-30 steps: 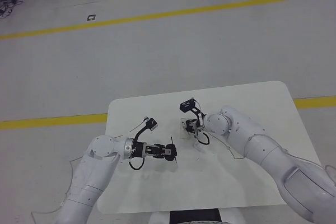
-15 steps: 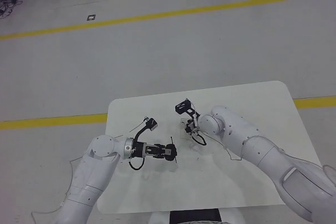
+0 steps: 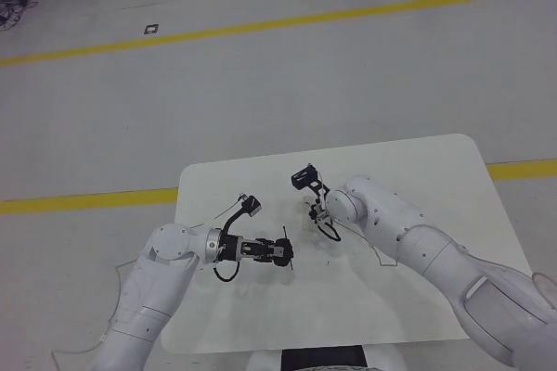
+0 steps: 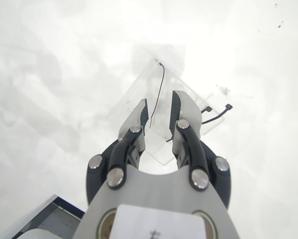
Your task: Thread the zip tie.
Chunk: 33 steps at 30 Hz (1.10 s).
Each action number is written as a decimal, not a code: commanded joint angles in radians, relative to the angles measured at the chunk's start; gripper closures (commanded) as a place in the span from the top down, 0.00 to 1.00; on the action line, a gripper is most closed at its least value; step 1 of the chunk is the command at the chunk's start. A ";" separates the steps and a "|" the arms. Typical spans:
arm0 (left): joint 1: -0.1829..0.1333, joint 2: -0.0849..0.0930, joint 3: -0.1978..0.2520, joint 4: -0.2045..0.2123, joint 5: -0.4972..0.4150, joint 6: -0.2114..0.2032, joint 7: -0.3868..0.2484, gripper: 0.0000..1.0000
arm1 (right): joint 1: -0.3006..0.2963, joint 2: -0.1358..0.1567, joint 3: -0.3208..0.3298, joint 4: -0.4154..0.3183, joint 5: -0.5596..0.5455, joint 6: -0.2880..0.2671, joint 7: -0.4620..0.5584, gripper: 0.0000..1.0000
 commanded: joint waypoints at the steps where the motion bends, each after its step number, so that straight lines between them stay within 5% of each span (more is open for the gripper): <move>1: 0.000 0.000 0.000 0.000 0.000 0.000 0.000 0.00 | 0.000 -0.003 -0.001 -0.004 -0.009 0.005 0.015 0.20; 33: 0.000 0.000 0.000 0.000 0.000 0.000 0.000 0.00 | 0.047 -0.098 -0.058 0.114 -0.072 0.031 0.098 0.15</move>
